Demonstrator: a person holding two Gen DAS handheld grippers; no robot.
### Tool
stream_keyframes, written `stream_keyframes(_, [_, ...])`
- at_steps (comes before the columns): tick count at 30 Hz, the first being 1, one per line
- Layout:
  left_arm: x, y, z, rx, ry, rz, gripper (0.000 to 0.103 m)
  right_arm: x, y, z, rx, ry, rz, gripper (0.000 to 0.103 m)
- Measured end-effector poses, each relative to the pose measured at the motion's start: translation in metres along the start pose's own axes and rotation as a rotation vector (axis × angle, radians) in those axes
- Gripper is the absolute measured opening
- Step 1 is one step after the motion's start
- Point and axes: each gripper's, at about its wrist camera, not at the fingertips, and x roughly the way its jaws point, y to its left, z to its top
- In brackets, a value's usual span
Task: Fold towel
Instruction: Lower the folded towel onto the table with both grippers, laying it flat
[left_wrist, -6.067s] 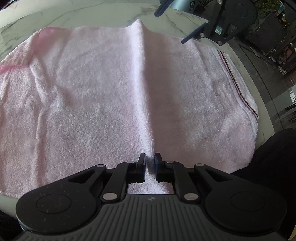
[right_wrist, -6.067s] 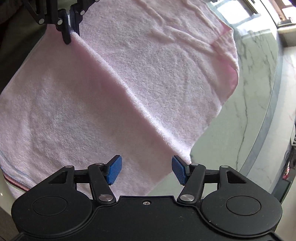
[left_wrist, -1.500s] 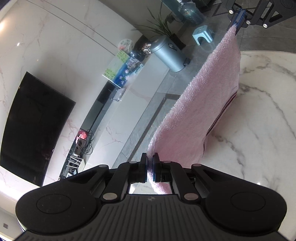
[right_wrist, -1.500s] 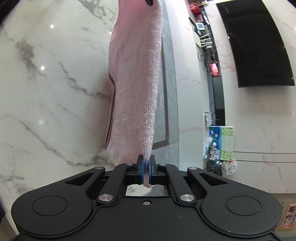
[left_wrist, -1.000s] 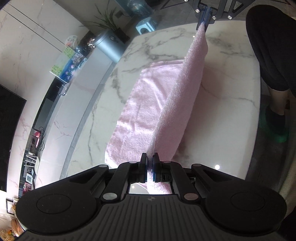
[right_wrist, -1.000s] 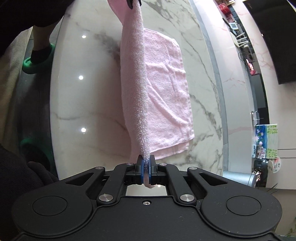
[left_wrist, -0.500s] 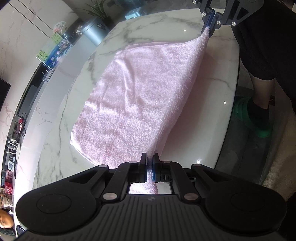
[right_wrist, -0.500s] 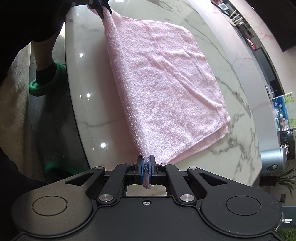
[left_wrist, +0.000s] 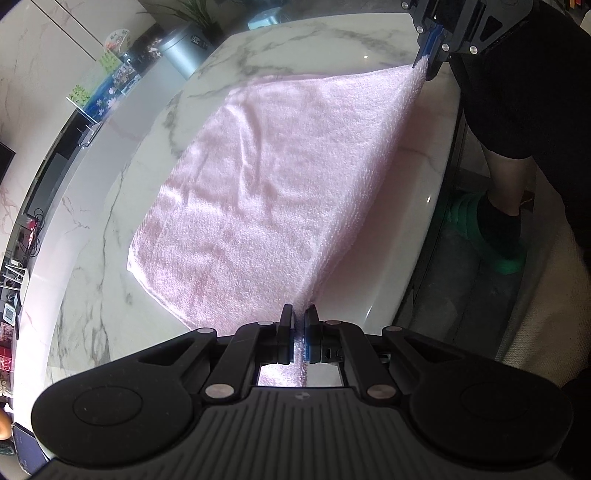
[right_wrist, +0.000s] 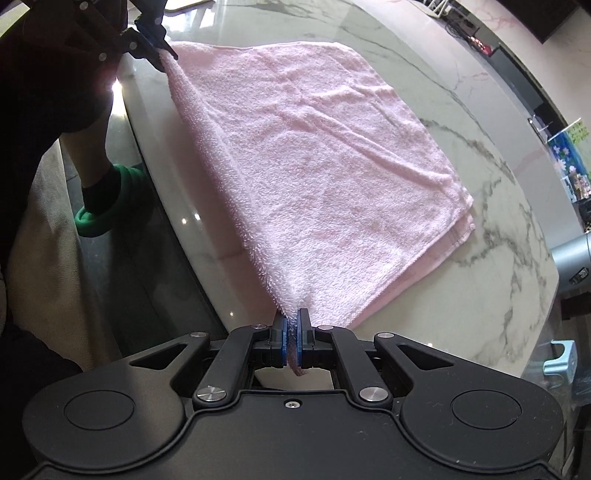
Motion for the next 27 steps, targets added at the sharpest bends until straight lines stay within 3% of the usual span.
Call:
stream_keyframes(19, [-0.017, 0.012, 0.007, -0.061, -0.001, -0.005, 0.004, -0.012, -0.030, 0.020, -0.003, -0.001, 0.001, 0.003])
stream_keyframes(27, [-0.025, 0.035, 0.020, -0.031, -0.006, 0.028, 0.004, -0.026, -0.039, 0.035, -0.060, 0.004, -0.024, 0.003])
